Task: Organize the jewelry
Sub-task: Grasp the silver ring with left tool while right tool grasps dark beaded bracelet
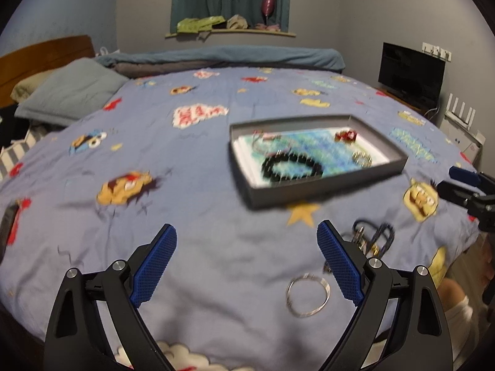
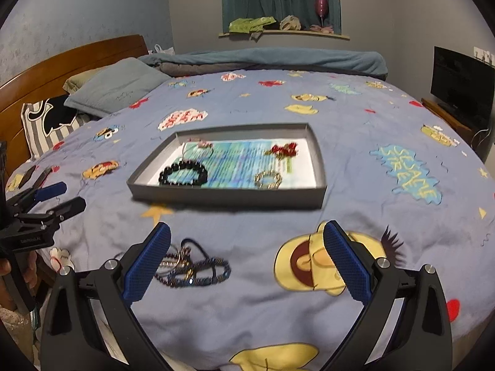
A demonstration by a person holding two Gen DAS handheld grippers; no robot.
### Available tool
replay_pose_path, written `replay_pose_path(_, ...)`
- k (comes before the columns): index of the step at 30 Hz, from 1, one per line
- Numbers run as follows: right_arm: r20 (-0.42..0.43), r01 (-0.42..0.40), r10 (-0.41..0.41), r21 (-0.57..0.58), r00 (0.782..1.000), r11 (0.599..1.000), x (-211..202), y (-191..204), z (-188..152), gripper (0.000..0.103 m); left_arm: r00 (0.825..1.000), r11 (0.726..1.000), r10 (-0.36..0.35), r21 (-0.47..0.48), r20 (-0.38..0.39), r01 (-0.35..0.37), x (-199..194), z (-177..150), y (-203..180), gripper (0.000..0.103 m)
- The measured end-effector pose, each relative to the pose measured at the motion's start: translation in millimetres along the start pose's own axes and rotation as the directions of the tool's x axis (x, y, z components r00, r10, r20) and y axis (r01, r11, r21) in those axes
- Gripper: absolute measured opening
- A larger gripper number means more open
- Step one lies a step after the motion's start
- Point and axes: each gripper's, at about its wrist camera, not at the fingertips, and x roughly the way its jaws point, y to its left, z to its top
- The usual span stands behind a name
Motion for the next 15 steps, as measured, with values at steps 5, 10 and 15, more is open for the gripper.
replay_pose_path(5,-0.028,-0.013,0.014,0.012,1.0,1.0,9,2,-14,0.098,1.0,1.0,-0.002,0.008,-0.015,0.002,0,-21,3,0.092)
replay_pose_path(10,-0.042,-0.026,0.026,0.002,0.999,1.0,14,8,-23,0.098,0.999,0.999,-0.036,0.015,-0.021,0.037,2,-38,-7,0.092)
replay_pose_path(15,-0.06,-0.02,0.018,-0.023,0.998,1.0,23,14,-34,0.098,0.996,0.996,-0.077,0.032,-0.043,0.078,11,-51,-25,0.092)
